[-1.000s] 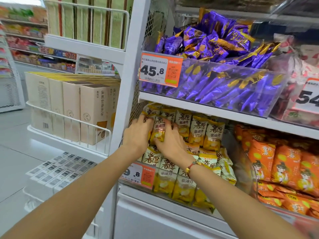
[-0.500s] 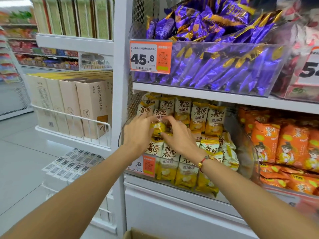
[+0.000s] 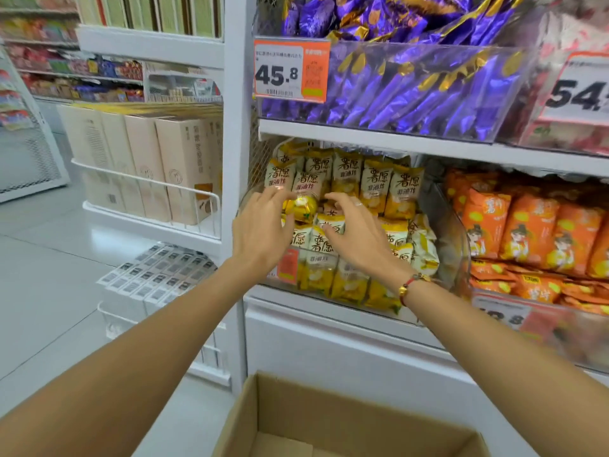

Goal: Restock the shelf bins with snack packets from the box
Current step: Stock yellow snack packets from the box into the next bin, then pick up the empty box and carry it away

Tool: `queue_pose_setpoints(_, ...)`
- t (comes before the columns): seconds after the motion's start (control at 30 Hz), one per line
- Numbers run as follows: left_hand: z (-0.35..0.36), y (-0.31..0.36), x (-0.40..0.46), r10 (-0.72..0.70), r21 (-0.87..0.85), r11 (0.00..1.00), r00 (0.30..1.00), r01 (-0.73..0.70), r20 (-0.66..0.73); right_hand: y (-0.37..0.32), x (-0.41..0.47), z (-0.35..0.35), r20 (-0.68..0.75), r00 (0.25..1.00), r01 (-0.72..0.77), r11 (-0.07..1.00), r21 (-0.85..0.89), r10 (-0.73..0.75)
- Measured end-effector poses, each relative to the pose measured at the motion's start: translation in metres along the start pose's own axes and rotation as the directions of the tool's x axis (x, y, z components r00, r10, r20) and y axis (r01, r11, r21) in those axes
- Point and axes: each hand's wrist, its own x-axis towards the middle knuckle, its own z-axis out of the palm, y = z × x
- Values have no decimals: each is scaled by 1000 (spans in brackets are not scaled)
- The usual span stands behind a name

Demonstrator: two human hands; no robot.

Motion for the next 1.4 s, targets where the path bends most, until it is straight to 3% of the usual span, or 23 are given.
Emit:
queue_pose_setpoints(0.2, -27, 13, -93, -60, -116, 991, 998, 64, 30, -7, -108, -36, -103, 994, -34, 996, 77, 42)
queue_pose_setpoints(0.33, -36, 19, -167, -157, -164, 971, 980, 175, 118, 1, -204, -50, 6, 983, -182, 976, 120, 183)
queue_pose_setpoints(0.5, -34, 12, -249, -319, -125, 927, 919, 353, 233, 26, -313, -52, 75, 923, -381, 925, 18, 378)
queue_pose_setpoints(0.7, -10, -24, -300, -559, -31, 810, 788, 585, 257, 87, -392, -34, -32, 761, -648, 761, -15, 647)
queue_pose_setpoints(0.77, 3, -39, -308, -588, 22, 790, 745, 613, 315, 104, -406, -24, 33, 712, -701, 713, -21, 701)
queue_pose_setpoints(0.9, 30, -66, -314, -602, 154, 736, 534, 660, 593, 127, -415, -6, 262, 591, -789, 614, -9, 763)
queue_pose_setpoints(1.0, 38, -76, -326, -559, 150, 776, 558, 613, 612, 132, -420, 7, 317, 536, -820, 572, -27, 783)
queue_pose_setpoints(1.17, 39, -76, -333, -559, 79, 785, 648, 614, 517, 134, -425, 14, 229, 540, -824, 564, -52, 810)
queue_pose_setpoints(1.4, 30, -68, -322, -575, 32, 757, 642, 653, 507, 126, -418, 3, 176, 537, -834, 551, -38, 825)
